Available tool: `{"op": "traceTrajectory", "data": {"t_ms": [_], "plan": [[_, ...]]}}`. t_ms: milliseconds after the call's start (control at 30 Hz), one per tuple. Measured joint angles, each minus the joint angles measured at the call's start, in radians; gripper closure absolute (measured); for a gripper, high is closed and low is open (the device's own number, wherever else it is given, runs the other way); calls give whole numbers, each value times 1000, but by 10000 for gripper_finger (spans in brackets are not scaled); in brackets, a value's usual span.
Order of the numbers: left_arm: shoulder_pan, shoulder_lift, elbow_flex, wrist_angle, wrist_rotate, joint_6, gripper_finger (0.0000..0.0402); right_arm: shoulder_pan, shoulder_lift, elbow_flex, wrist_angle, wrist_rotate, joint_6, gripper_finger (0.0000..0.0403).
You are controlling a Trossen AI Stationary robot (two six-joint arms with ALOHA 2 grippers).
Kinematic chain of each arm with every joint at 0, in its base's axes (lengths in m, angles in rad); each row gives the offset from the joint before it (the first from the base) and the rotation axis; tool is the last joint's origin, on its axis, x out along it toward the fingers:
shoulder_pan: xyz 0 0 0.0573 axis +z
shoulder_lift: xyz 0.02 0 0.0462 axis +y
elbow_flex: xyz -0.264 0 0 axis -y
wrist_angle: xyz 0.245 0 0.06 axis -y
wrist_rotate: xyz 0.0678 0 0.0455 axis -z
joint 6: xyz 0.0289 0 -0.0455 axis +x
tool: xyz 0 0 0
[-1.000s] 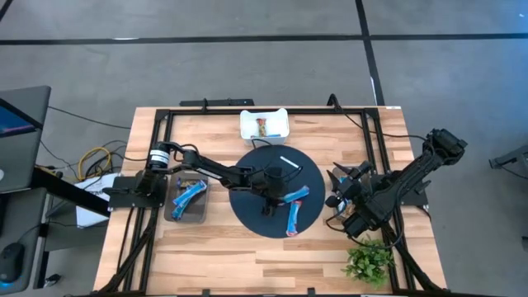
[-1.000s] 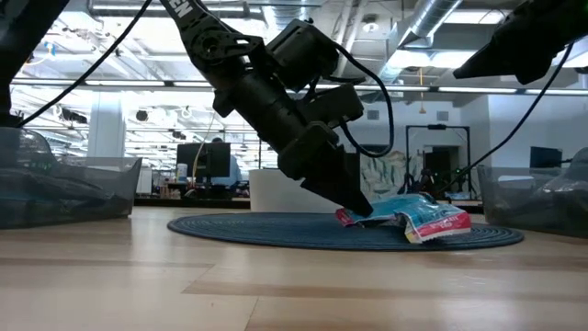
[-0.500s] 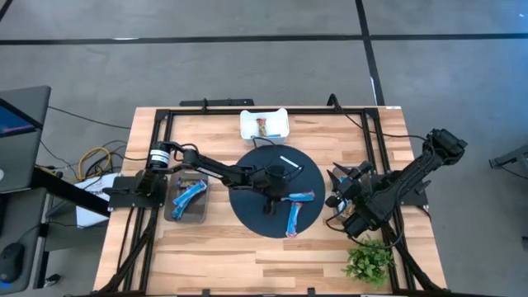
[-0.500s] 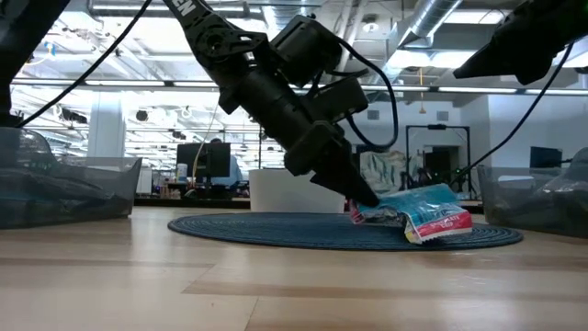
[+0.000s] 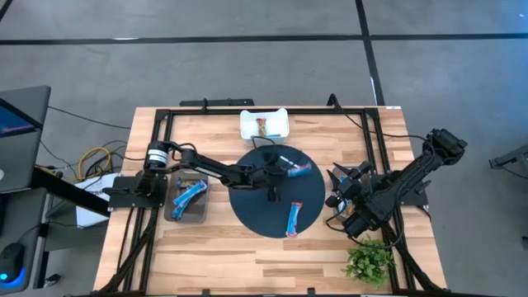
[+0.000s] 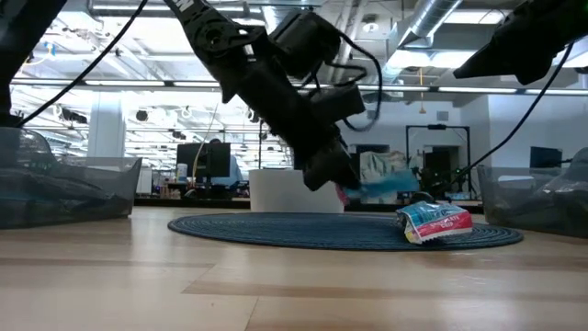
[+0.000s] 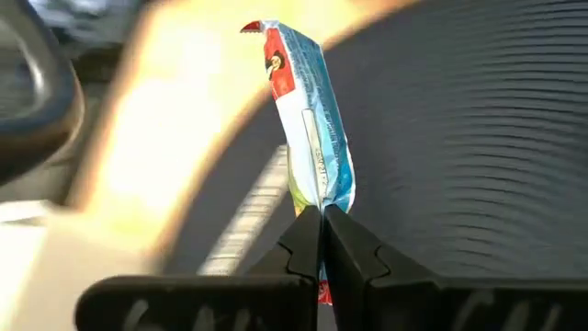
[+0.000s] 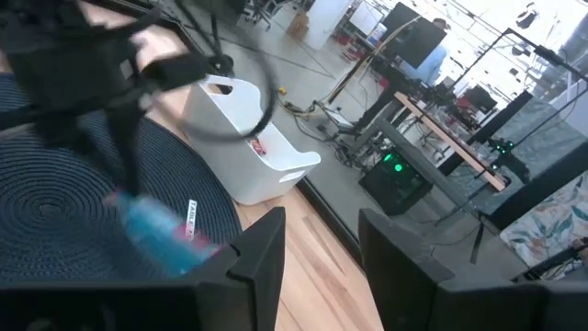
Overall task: Pick and place Granola Bars by type
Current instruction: Put the red granola bar into the white bin
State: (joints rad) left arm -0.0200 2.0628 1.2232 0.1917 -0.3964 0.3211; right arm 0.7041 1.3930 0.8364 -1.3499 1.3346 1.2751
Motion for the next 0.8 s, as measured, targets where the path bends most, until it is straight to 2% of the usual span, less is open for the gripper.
{"op": "traceTrajectory", "data": {"t_ms": [233, 400, 567, 800], "plan": [[13, -41, 5, 7, -412, 206, 401, 0, 1, 0, 0, 0, 0, 269], [62, -72, 5, 17, -608, 380, 401, 0, 1, 0, 0, 0, 0, 270], [155, -72, 5, 8, -656, 497, 401, 0, 1, 0, 2, 0, 0, 269], [246, -72, 5, -39, -711, 413, 401, 0, 1, 0, 2, 0, 0, 270]]}}
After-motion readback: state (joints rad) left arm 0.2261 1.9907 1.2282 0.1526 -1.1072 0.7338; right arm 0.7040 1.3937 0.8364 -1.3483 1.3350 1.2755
